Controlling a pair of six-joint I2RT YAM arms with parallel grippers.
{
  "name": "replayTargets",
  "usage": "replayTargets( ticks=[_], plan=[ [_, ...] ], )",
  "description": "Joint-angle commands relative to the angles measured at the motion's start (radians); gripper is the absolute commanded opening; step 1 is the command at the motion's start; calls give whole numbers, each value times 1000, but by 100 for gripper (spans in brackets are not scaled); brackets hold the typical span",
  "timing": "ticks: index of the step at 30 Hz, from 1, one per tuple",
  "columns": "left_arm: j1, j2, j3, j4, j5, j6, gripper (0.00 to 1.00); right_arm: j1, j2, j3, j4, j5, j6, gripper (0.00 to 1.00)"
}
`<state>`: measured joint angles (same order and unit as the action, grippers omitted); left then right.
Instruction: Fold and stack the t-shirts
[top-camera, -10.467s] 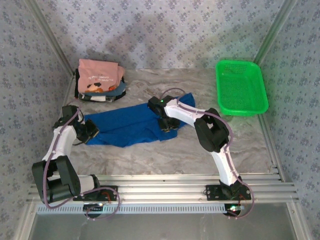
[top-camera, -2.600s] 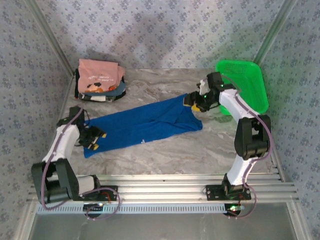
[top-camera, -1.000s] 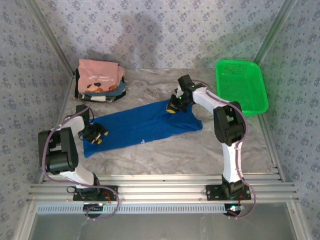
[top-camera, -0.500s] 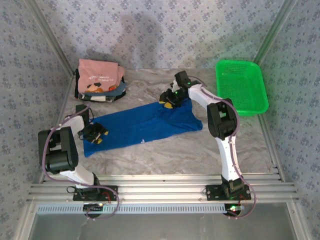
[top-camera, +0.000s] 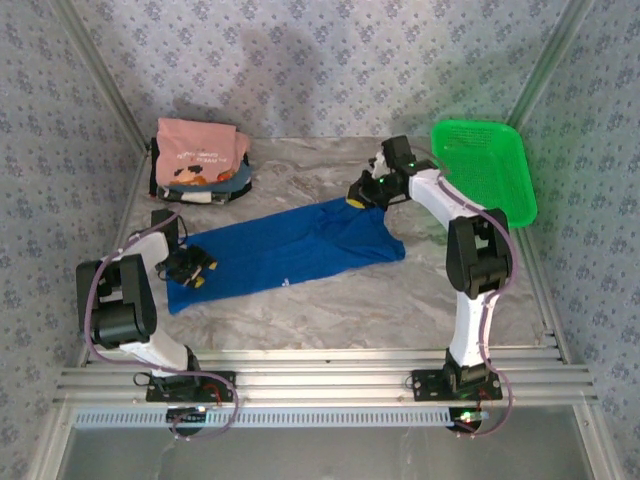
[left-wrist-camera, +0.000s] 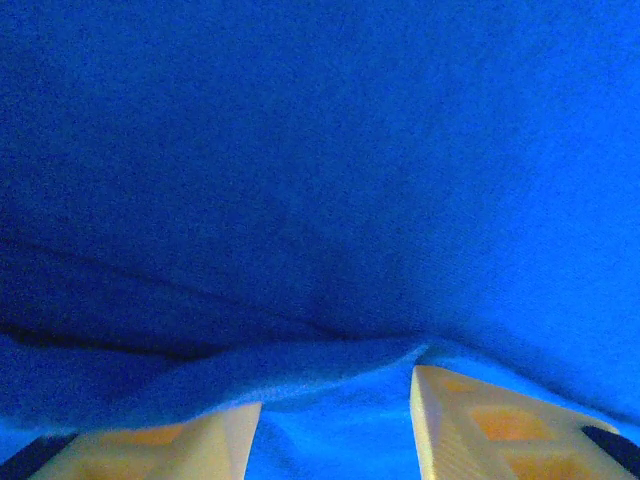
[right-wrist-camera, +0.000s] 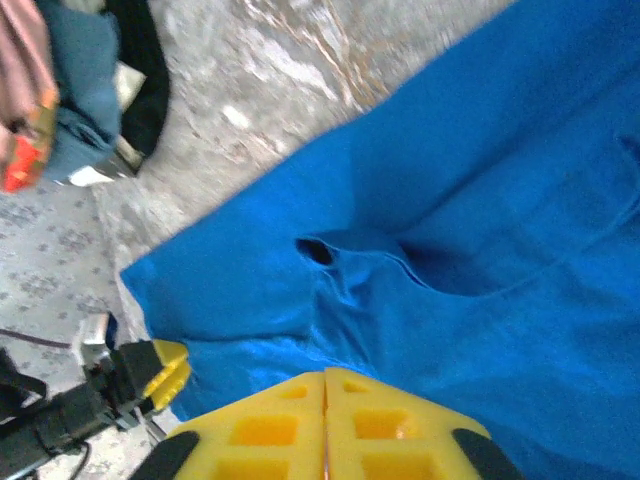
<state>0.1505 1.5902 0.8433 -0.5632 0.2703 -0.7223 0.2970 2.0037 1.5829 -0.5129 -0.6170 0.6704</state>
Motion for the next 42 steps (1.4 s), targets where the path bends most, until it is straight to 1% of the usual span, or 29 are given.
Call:
replayTargets(
  ticks=[1,6,11,15,19,21,26,30,33,36,38,42],
  plan=[
    [2,13,-32,8,-26,12,46,19,59,-40,3,24,23,4],
    [4,1,-36,-5,-33,22,46,31,119,12,-17,50,33,0],
    [9,-2,-44,-7,-31,24,46,50,168,44,-49,72,46,0],
    [18,-10,-44,-11,-32,30,46,58,176,40,-56,99,55,0],
    [23,-10,-41,-14,-28,35,46,54,204,64,-49,133,59,0],
    [23,-9,-40,-14,-28,37,46,53,223,80,-14,144,67,0],
    [28,-11,-42,-21,-29,47,46,54,291,183,20,184,75,0],
    [36,-11,-52,-22,-28,56,46,54,360,275,54,180,104,2],
    [38,-15,-59,-21,-26,60,46,59,385,327,115,165,134,6],
    [38,-15,-65,-19,-24,64,46,66,388,355,187,123,148,15],
    [37,-15,-67,-19,-23,68,46,69,385,368,203,103,144,22],
    [37,-10,-76,-9,-21,70,46,67,353,330,242,99,134,31]
  ],
)
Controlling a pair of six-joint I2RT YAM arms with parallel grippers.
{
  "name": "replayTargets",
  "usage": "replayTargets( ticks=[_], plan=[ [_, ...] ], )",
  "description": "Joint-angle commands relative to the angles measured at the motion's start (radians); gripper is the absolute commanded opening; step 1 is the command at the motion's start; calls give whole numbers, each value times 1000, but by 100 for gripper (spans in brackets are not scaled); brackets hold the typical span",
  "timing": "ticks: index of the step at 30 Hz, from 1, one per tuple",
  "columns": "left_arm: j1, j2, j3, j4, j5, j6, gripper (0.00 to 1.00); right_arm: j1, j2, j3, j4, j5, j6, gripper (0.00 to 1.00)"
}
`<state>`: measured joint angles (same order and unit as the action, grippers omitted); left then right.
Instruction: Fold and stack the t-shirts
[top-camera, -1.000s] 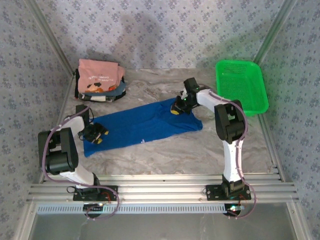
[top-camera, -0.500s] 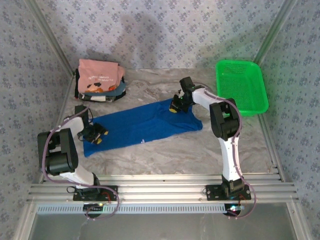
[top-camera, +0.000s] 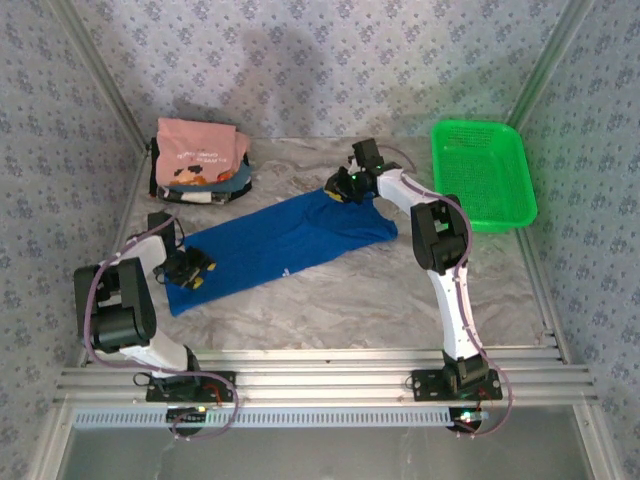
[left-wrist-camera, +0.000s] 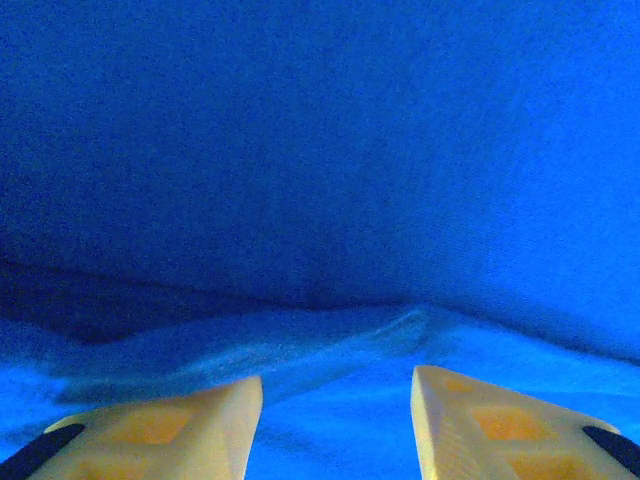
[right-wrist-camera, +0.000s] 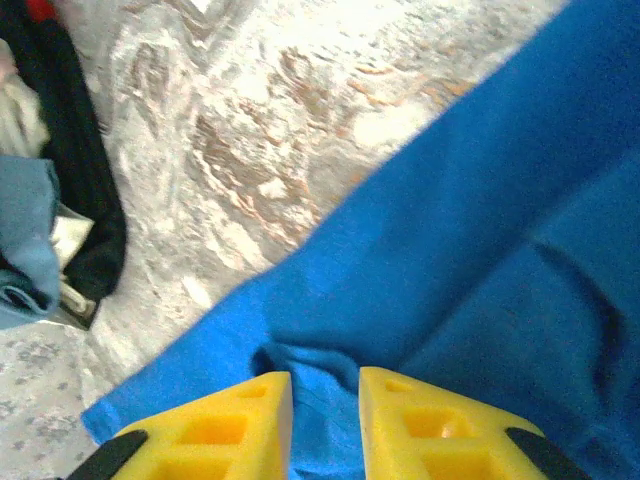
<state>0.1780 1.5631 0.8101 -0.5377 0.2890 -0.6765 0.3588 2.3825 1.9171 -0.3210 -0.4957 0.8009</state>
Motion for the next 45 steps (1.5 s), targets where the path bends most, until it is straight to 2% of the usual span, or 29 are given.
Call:
replayTargets(
  ticks=[1,7,13,17,20,23,28,32,39,45],
  plan=[
    [11,18,-45,-33,-38,23,46,2,-34,-22,67,-26,3,33],
    [11,17,-48,-29,-29,22,46,-19,-56,-59,83,-38,-2,36],
    [-39,-68,4,-60,-27,39,49,-42,-182,-165,117,-36,-9,42],
    [-105,-111,73,-54,-9,35,53,-46,-227,-176,33,-54,-76,48],
    [-172,-106,158,-38,-3,40,57,-40,-258,-187,-104,-14,-163,49],
    [-231,-58,254,-10,24,52,58,-33,-290,-263,-172,25,-231,47],
    [-344,62,400,51,52,66,59,-28,-337,-449,-138,82,-238,44],
    [-457,207,558,26,0,97,59,-15,-359,-534,-145,100,-254,40],
    [-571,406,770,-15,-58,118,59,13,-451,-653,-207,106,-297,36],
    [-664,511,889,-85,-91,221,57,23,-556,-774,-276,115,-364,35]
  ],
)
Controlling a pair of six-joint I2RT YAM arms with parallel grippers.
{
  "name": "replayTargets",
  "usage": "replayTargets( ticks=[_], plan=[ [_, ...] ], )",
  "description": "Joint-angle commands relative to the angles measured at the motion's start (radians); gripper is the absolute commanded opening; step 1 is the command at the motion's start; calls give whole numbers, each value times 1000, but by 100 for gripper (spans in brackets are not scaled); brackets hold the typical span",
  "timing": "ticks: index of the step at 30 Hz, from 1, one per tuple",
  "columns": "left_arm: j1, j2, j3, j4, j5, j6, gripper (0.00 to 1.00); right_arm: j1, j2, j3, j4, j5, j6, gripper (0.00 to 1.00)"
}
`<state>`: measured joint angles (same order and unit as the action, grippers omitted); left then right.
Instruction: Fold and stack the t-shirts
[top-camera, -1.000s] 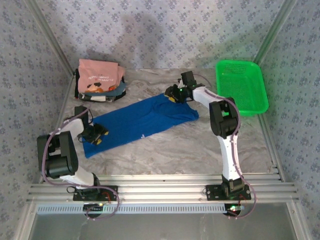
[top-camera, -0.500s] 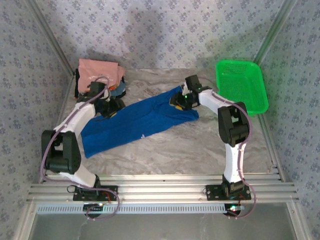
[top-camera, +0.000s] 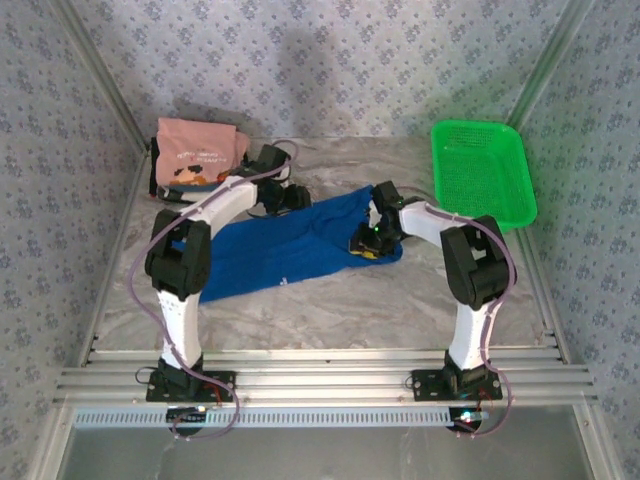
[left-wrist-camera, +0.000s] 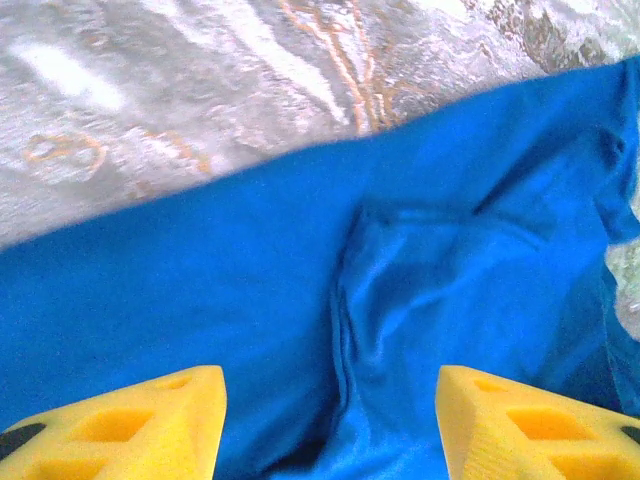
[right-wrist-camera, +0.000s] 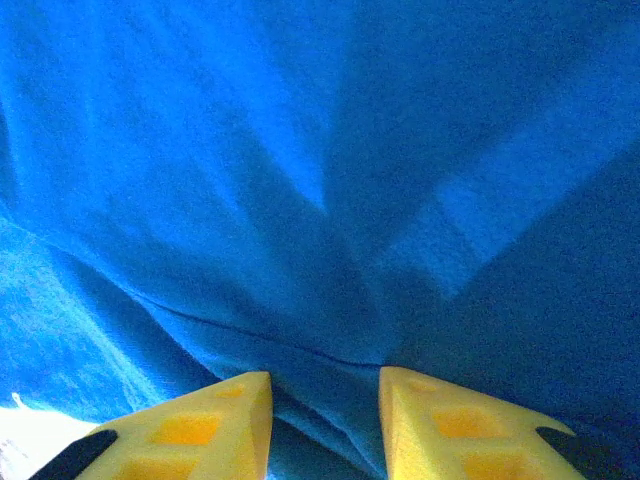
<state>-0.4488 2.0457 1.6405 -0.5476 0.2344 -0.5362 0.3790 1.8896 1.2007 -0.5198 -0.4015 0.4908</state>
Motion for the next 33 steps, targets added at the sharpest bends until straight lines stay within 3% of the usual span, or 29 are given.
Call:
replayTargets(
  ticks=[1,12,20,29,33],
  plan=[
    [-47,40,61,-78,-32,90,56,3,-79,-78,-76,18,-54,35],
    [-96,147,131,-95,0,180,52,-15,-97,-113,-77,-5,-64,35],
    [-107,224,204,-100,-16,162,49,-17,-87,-114,-77,-9,-60,35],
    [-120,277,254,-97,-24,154,42,-17,-75,-119,-77,-16,-57,34],
    [-120,296,279,-108,-12,161,35,-17,-72,-121,-77,-14,-59,34]
  ],
)
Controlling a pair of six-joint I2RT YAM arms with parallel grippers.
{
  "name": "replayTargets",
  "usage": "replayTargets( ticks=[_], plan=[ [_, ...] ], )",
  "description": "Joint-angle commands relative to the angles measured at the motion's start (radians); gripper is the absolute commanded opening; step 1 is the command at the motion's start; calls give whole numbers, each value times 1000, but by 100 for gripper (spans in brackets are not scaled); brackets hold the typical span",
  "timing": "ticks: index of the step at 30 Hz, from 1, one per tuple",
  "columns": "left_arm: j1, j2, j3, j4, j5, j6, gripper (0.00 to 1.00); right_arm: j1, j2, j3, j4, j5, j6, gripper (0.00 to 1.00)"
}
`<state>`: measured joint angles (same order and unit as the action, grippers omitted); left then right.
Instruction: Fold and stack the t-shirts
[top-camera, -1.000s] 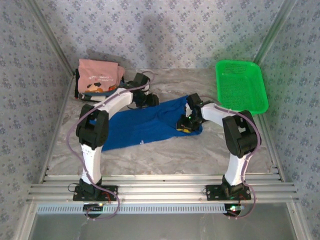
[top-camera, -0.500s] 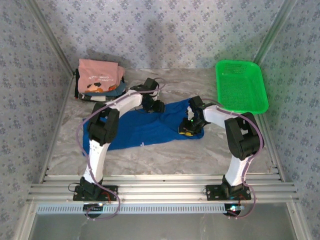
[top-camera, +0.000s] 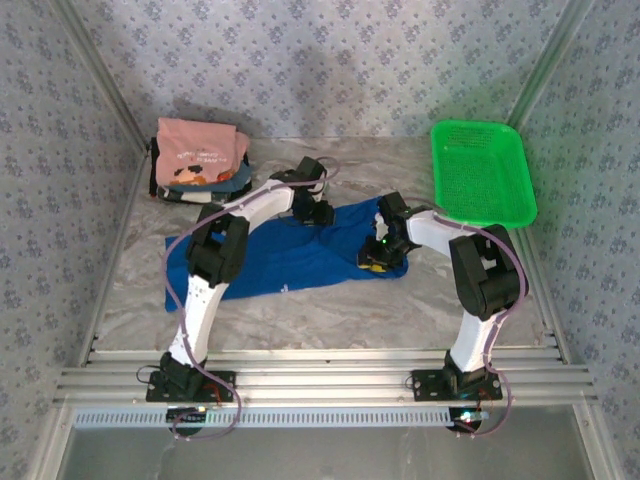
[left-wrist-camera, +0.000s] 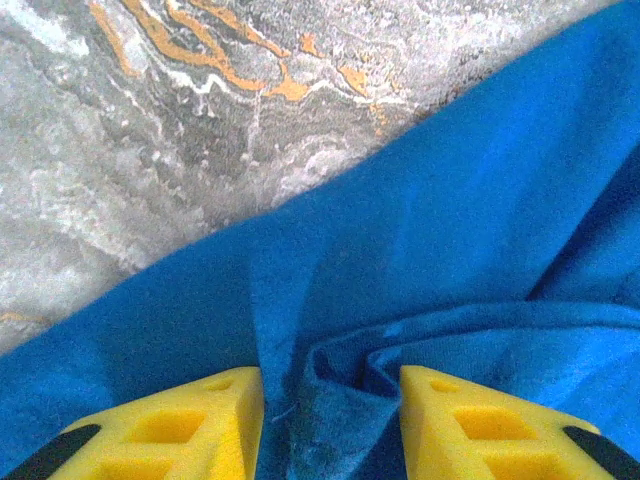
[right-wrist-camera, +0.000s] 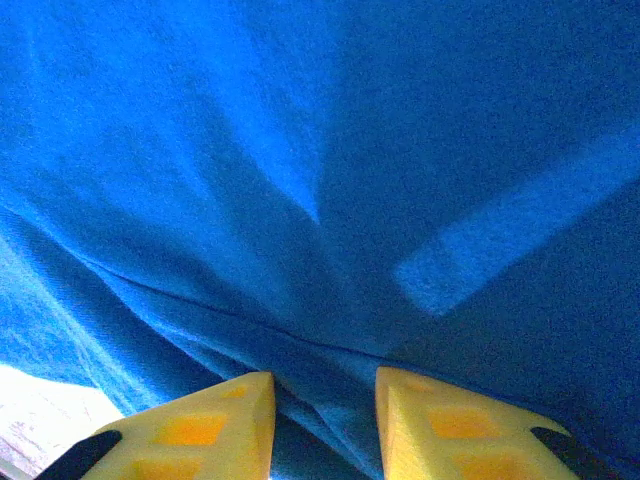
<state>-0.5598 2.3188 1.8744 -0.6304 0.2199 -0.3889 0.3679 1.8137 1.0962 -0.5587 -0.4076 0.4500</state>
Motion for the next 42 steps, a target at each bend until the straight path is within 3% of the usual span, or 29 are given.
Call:
replayTargets(
  ticks=[1,4,8,11,24,26,28,30,32,37,42],
  plan=[
    [-8,26,47,-30,-2,13,33,-6,6,-16,-38,-7,-18,34],
    [-8,20,51,-34,-25,21,29,-6,10,-15,-37,-8,-19,34],
    [-6,16,68,-41,-40,45,9,-9,17,-15,-38,-5,-23,33],
    [5,4,57,-66,-81,31,0,-10,22,-12,-60,-1,-22,32],
    [67,-55,-40,-41,-156,-27,0,-19,41,0,-92,21,-9,31],
    [72,-72,-54,-41,-168,-44,4,-26,27,2,-89,24,-6,32],
    [75,-98,-67,-32,-150,-59,17,-38,10,1,-73,26,-1,32],
    [76,-144,-89,-5,-160,-83,36,-51,-7,2,-47,11,2,35],
    [76,-191,-105,14,-153,-109,45,-61,-35,14,-15,7,4,38],
    [68,-319,-141,-39,-170,-164,50,-81,-135,70,-28,23,-22,45],
    [77,-489,-351,-90,-227,-218,53,-132,-187,87,-183,63,-64,47]
  ],
)
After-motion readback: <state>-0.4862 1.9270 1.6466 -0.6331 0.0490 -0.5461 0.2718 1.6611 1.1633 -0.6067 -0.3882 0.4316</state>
